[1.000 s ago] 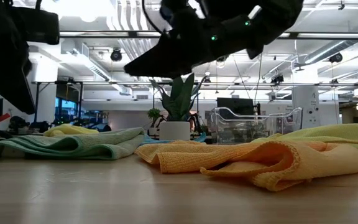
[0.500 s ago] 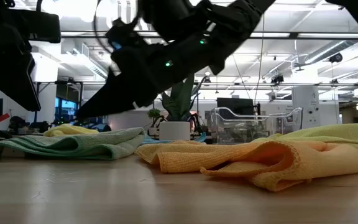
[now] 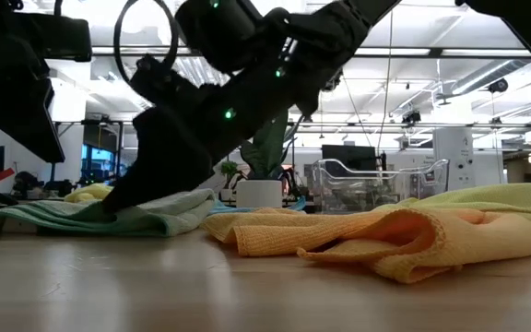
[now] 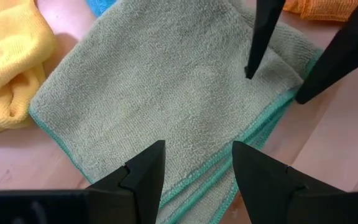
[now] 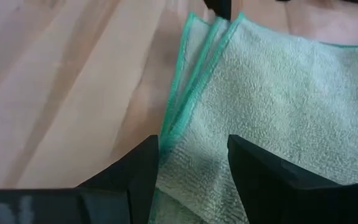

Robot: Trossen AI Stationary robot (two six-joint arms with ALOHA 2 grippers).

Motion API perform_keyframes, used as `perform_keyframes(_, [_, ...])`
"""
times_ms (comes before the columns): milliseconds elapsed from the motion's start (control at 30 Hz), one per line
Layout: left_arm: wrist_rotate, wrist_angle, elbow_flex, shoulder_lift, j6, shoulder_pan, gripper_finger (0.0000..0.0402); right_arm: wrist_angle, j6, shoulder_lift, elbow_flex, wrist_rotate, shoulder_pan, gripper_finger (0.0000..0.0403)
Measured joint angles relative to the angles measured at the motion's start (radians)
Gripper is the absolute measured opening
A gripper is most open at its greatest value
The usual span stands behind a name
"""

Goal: Fold microfiber towels
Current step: Put the green microfiber towel into the transparent bin

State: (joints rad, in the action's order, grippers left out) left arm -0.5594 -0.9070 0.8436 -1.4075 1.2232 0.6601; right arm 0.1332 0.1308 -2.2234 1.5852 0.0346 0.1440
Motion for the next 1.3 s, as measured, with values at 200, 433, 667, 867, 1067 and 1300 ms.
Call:
perform_keyframes(200, [-0.014, 0.001, 0.000, 0.000, 0.000, -0.004, 0.0171, 0.014, -0.009, -0.021, 0.000, 0.041, 0.000, 0.0182])
perform_keyframes(433, [-0.023, 0.006, 0.000, 0.000, 0.000, -0.006, 0.0171, 0.014, -0.016, -0.021, 0.000, 0.048, 0.000, 0.0165])
perform_keyframes(667, [-0.023, 0.006, 0.000, 0.000, 0.000, -0.006, 0.0171, 0.013, -0.012, -0.021, 0.000, 0.046, 0.000, 0.0037])
perform_keyframes(867, [-0.022, 0.008, 0.001, 0.000, -0.001, -0.006, 0.0171, -0.019, 0.003, 0.012, -0.002, 0.046, 0.000, 0.0013])
perform_keyframes(1067, [-0.022, 0.007, 0.004, 0.003, -0.005, -0.006, 0.0171, -0.087, 0.054, 0.078, -0.002, 0.046, 0.000, 0.0012])
perform_keyframes(1300, [-0.022, 0.007, 0.004, 0.003, -0.005, -0.006, 0.0171, -0.195, 0.080, 0.137, -0.002, 0.046, 0.000, 0.0012])
